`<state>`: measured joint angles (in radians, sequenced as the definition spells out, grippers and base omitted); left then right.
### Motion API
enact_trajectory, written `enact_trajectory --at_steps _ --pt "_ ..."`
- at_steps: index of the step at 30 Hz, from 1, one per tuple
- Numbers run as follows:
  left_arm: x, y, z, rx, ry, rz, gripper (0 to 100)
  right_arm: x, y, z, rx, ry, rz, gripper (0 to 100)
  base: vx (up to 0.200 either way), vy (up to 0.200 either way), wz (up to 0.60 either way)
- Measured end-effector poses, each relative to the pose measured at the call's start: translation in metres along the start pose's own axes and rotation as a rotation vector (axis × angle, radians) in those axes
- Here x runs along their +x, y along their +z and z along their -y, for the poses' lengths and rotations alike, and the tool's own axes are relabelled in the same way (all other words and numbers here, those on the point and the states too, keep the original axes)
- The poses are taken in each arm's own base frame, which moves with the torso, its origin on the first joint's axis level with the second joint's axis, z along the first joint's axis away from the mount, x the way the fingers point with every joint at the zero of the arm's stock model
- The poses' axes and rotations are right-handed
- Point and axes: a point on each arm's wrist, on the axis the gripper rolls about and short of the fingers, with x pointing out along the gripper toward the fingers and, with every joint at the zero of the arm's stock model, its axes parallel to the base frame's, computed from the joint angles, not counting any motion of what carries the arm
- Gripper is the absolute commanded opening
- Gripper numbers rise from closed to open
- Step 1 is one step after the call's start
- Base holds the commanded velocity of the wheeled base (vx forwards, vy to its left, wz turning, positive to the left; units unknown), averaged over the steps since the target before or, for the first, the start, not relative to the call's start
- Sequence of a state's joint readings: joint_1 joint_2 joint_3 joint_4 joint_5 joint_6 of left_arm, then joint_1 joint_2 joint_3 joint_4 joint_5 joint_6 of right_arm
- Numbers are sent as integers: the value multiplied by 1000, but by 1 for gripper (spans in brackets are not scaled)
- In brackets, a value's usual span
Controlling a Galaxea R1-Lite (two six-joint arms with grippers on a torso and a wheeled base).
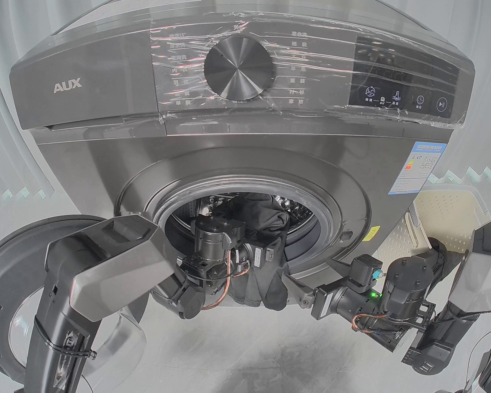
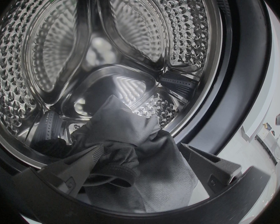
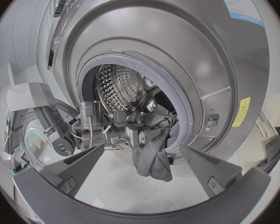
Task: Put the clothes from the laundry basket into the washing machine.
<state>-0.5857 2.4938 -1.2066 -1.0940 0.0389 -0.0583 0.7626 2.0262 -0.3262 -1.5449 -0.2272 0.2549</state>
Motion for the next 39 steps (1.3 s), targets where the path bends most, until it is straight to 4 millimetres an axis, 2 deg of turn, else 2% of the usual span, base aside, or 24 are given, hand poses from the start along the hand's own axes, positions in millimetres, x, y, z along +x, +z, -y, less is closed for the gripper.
enact_trajectory --at_steps 10,11,16,21,31,34,35,39 --pt "20 -23 2 21 -9 -7 100 1 1 1 6 -4 5 100 0 0 0" --pt "21 -25 1 21 -5 -6 0 1 1 1 6 -5 5 100 0 0 0" --pt "27 -25 -2 19 12 15 0 1 1 2 6 -6 6 100 0 0 0" --pt "33 -17 -6 13 48 64 0 1 1 2 6 -7 5 100 0 0 0" --pt "51 32 -31 -16 189 267 0 1 1 2 6 -6 5 100 0 0 0" --pt "53 37 -35 -19 203 293 0 1 1 2 6 -6 5 100 0 0 0" --pt "54 38 -36 -19 205 296 100 1 1 2 6 -5 5 100 0 0 0" --pt "54 38 -37 -24 206 307 100 1 1 2 6 -6 4 100 0 0 0"
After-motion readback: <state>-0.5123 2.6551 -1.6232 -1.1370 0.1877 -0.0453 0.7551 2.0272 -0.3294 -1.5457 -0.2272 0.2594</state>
